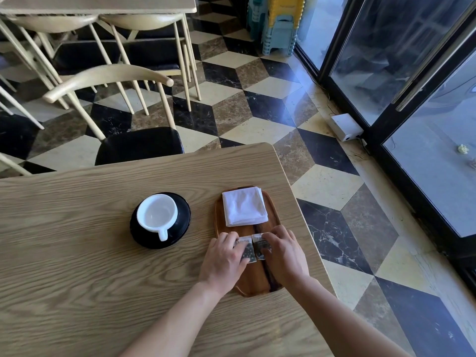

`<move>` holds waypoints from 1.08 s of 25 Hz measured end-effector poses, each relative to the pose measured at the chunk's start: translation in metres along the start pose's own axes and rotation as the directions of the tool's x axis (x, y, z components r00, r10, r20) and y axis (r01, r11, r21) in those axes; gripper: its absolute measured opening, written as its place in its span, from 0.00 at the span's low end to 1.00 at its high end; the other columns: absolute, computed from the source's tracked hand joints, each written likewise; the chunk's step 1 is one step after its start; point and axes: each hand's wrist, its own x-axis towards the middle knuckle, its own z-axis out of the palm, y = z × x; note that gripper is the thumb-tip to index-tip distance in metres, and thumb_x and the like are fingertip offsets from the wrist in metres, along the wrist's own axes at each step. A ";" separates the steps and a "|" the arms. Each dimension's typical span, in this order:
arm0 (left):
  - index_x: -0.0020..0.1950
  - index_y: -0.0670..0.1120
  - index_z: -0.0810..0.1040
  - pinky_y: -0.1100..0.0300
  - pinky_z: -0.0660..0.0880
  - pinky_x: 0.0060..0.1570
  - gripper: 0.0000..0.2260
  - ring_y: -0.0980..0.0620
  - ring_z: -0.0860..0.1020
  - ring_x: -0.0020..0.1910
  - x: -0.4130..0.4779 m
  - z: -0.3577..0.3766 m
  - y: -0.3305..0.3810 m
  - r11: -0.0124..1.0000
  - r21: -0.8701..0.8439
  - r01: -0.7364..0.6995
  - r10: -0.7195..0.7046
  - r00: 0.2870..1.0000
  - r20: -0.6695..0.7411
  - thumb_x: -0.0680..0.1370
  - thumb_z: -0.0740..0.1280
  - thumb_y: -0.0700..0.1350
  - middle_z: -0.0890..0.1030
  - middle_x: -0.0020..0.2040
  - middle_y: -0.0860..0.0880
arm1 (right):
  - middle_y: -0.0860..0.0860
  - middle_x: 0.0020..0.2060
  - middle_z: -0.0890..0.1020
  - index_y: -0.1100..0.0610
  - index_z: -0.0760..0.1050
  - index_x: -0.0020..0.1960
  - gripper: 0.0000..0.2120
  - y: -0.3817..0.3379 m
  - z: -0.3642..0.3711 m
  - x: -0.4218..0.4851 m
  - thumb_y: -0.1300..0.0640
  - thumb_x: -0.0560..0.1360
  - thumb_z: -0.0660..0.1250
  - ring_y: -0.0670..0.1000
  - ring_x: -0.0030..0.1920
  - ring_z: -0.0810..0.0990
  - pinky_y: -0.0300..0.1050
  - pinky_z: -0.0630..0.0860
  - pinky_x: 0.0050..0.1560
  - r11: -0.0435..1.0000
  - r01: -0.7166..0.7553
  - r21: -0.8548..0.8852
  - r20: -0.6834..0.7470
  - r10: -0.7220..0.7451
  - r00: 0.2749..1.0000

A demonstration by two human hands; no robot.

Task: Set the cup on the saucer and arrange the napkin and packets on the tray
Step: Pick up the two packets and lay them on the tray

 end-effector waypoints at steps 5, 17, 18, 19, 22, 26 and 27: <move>0.62 0.50 0.77 0.55 0.74 0.53 0.15 0.51 0.74 0.53 0.000 0.000 0.000 0.999 -0.035 0.015 -0.016 1.000 -0.022 0.76 0.68 0.51 0.76 0.53 0.51 | 0.47 0.52 0.75 0.50 0.78 0.55 0.10 -0.001 -0.003 0.000 0.55 0.74 0.70 0.52 0.54 0.73 0.47 0.76 0.36 0.999 0.001 0.053 0.001 -0.001 1.000; 0.48 0.50 0.83 0.52 0.78 0.45 0.05 0.49 0.78 0.50 -0.002 0.007 -0.002 0.999 -0.028 -0.024 0.022 0.996 -0.088 0.72 0.72 0.44 0.79 0.50 0.50 | 0.48 0.52 0.74 0.52 0.78 0.53 0.08 -0.004 0.000 0.002 0.59 0.75 0.66 0.53 0.53 0.72 0.49 0.77 0.44 0.998 0.020 0.066 0.022 -0.021 1.000; 0.48 0.50 0.83 0.53 0.77 0.45 0.05 0.49 0.77 0.50 -0.002 0.007 -0.002 0.999 -0.033 -0.022 0.019 0.996 -0.089 0.73 0.72 0.44 0.79 0.50 0.50 | 0.48 0.52 0.74 0.52 0.79 0.53 0.09 -0.004 0.000 0.002 0.59 0.75 0.66 0.53 0.53 0.73 0.48 0.77 0.44 0.997 0.019 0.071 0.018 -0.020 1.000; 0.48 0.50 0.83 0.53 0.77 0.46 0.05 0.49 0.77 0.50 -0.001 0.007 -0.002 0.999 -0.039 -0.020 0.016 0.996 -0.090 0.73 0.72 0.44 0.79 0.50 0.50 | 0.48 0.52 0.75 0.52 0.79 0.53 0.09 -0.004 0.000 0.001 0.59 0.75 0.67 0.53 0.53 0.73 0.47 0.76 0.44 0.997 0.018 0.078 0.013 -0.019 1.000; 0.49 0.49 0.82 0.52 0.77 0.47 0.06 0.49 0.77 0.51 -0.002 0.006 -0.002 0.999 -0.046 -0.020 0.016 0.995 -0.096 0.73 0.70 0.46 0.79 0.51 0.50 | 0.48 0.52 0.75 0.51 0.79 0.53 0.09 -0.004 -0.001 0.000 0.58 0.74 0.69 0.53 0.53 0.74 0.47 0.76 0.44 0.995 0.020 0.102 -0.003 -0.020 1.000; 0.50 0.50 0.81 0.52 0.77 0.46 0.07 0.49 0.76 0.49 -0.002 0.005 -0.003 1.000 -0.019 -0.010 0.009 0.997 -0.076 0.73 0.71 0.48 0.78 0.50 0.50 | 0.50 0.51 0.75 0.53 0.79 0.52 0.08 -0.005 0.000 -0.001 0.57 0.74 0.70 0.54 0.52 0.75 0.47 0.76 0.45 0.995 0.021 0.101 -0.006 -0.021 1.000; 0.50 0.50 0.81 0.52 0.77 0.45 0.06 0.49 0.76 0.48 -0.001 0.005 -0.002 1.000 -0.015 -0.003 0.002 0.997 -0.071 0.73 0.71 0.48 0.78 0.49 0.50 | 0.50 0.51 0.75 0.54 0.79 0.52 0.07 -0.005 0.001 -0.001 0.57 0.74 0.70 0.55 0.52 0.75 0.47 0.75 0.45 0.995 0.022 0.099 -0.006 -0.022 1.000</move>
